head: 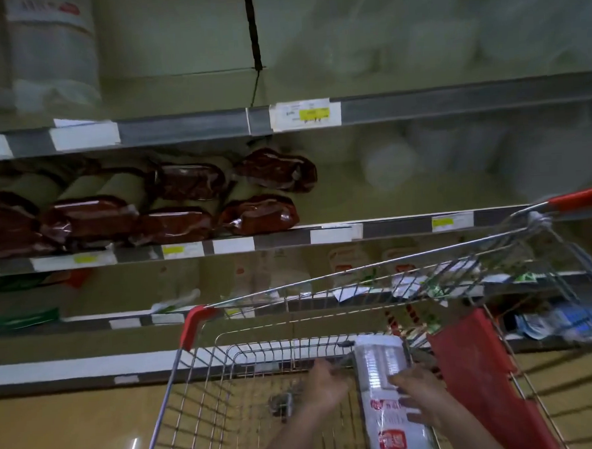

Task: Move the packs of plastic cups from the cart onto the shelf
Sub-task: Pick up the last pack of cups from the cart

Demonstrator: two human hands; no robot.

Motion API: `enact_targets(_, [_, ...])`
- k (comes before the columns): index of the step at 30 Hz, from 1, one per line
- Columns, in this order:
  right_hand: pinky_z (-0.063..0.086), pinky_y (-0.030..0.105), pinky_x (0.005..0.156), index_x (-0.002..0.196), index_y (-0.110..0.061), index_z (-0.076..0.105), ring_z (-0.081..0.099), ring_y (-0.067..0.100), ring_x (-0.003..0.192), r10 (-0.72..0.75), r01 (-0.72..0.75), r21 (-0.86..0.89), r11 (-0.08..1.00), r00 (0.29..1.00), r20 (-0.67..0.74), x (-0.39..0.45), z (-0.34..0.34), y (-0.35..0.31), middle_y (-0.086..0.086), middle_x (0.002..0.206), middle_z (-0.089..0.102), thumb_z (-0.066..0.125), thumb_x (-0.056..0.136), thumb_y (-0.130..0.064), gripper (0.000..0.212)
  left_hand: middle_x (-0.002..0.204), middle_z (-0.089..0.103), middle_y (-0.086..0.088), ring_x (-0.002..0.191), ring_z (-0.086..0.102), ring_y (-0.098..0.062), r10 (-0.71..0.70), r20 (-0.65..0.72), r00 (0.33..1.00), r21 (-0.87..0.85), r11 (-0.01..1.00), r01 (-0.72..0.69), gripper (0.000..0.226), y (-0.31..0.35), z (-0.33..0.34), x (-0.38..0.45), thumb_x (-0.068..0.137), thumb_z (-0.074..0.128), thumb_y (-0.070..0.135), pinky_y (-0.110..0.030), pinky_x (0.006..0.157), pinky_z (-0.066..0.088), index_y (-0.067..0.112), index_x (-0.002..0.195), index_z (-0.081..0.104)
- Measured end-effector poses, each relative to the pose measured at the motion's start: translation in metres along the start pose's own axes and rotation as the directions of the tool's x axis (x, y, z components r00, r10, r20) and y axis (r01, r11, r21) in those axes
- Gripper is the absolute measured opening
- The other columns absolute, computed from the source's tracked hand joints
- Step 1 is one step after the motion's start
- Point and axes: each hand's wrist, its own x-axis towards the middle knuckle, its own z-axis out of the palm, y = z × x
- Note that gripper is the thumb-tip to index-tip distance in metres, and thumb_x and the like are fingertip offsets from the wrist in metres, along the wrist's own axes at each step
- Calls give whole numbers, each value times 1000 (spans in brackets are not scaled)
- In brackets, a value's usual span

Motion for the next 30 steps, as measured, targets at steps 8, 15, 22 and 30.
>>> enact_targets(8, [34,27,54,89,3,63,51,21,60,-9,15,44,999,990,-137,101,-4,41,12,69,56,61,89,-18,22,141,48,4,131,48,-17,-47,134,990,-190,979,72,71,-39,62,73,84,69,18,-14,81,46,18,144,32])
enact_targets(15, [54,31,63,88,2,72,71,31,70,11,-3,89,996,996,-90,158,-3,75,21,80,74,76,76,-16,23,111,67,4,85,70,-14,-89,357,930,-444,860,252,52,-70,92,101,81,70,1,-21,77,53,17,126,49])
enact_targets(22, [59,43,76,109,6,64,70,34,76,63,-101,218,971,982,177,129,7,57,24,87,73,82,70,-17,49,103,75,-16,82,74,-29,-133,413,901,-430,844,321,50,-72,77,102,62,87,15,-38,68,61,12,104,60])
enact_targets(30, [59,52,66,118,0,58,73,43,82,21,-135,237,962,904,427,17,2,7,27,100,73,68,85,-18,39,106,71,-9,91,72,-29,-100,310,946,-249,951,182,74,-25,1,35,50,90,20,-46,86,58,20,113,53])
